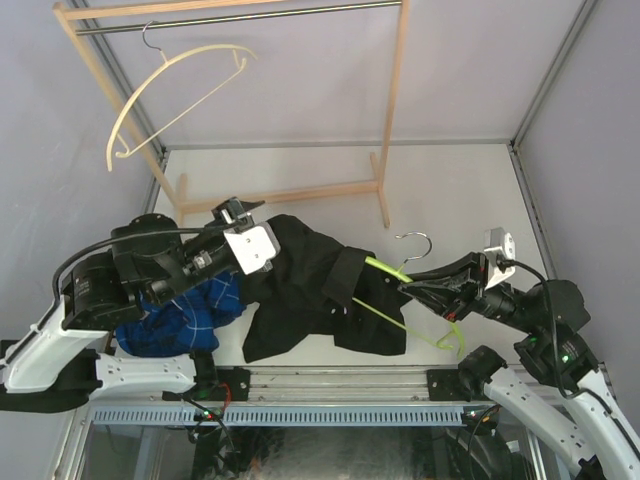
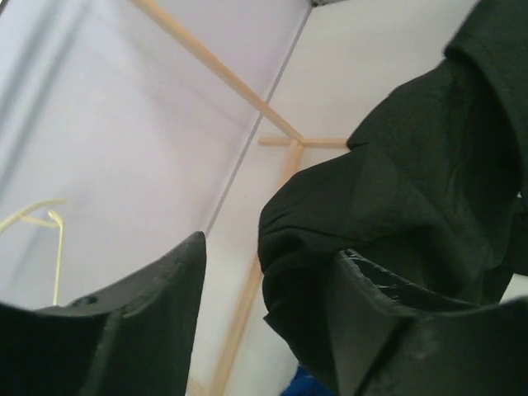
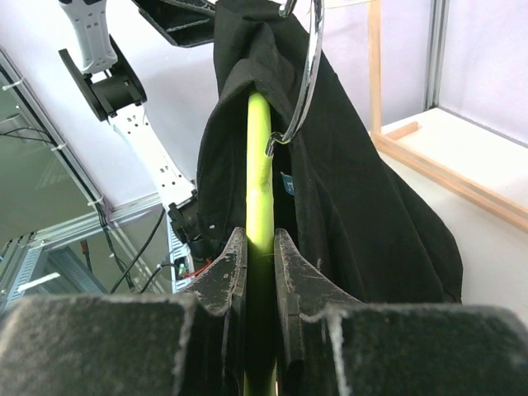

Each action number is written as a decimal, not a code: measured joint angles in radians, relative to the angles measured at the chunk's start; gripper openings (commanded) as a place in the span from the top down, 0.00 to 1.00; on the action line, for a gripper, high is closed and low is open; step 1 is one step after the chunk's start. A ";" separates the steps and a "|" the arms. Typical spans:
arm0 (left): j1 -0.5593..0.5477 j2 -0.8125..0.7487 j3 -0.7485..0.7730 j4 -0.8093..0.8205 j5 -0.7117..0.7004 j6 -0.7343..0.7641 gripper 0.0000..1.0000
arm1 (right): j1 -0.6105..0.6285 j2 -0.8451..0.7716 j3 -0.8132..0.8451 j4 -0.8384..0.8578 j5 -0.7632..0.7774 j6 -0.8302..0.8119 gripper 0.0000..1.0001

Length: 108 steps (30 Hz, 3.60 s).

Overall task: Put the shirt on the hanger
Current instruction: Hang the shirt on the hanger.

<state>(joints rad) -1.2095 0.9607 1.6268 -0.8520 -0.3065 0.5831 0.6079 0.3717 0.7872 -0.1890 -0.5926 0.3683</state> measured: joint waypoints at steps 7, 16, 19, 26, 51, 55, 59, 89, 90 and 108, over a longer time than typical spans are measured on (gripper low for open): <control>0.029 -0.071 -0.086 0.099 -0.115 -0.032 0.06 | 0.017 0.001 -0.011 -0.002 0.110 0.022 1.00; 0.077 -0.121 -0.126 0.207 -0.193 -0.101 0.05 | 0.018 0.023 -0.013 -0.013 0.249 0.045 1.00; 0.079 -0.121 -0.141 0.252 -0.185 -0.153 0.00 | 0.018 0.023 -0.014 -0.025 0.317 0.068 1.00; 0.055 -0.007 -0.170 0.385 -0.133 -0.280 0.00 | 0.020 0.102 -0.014 -0.027 0.495 0.145 1.00; -0.091 0.534 -0.113 0.500 -0.516 -0.102 0.52 | 0.074 0.198 -0.028 0.014 0.576 0.201 1.00; -0.091 0.538 -0.114 0.537 -0.565 -0.048 0.81 | 0.074 0.199 -0.028 0.015 0.549 0.197 1.00; -0.091 0.537 -0.113 0.552 -0.585 -0.008 0.99 | 0.074 0.191 -0.053 0.053 0.491 0.185 1.00; -0.135 0.477 0.135 0.134 -0.110 -0.131 0.72 | 0.053 0.253 -0.146 0.392 0.292 0.137 1.00; -0.139 0.477 0.135 0.134 -0.098 -0.136 0.59 | 0.053 0.251 -0.148 0.393 0.294 0.137 1.00; -0.158 0.064 -0.048 0.247 -0.089 -0.172 0.06 | 0.015 0.067 -0.161 0.224 0.329 0.023 1.00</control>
<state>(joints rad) -1.3678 1.0248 1.5791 -0.6048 -0.3954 0.4110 0.6231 0.4389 0.6266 0.0353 -0.2634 0.3912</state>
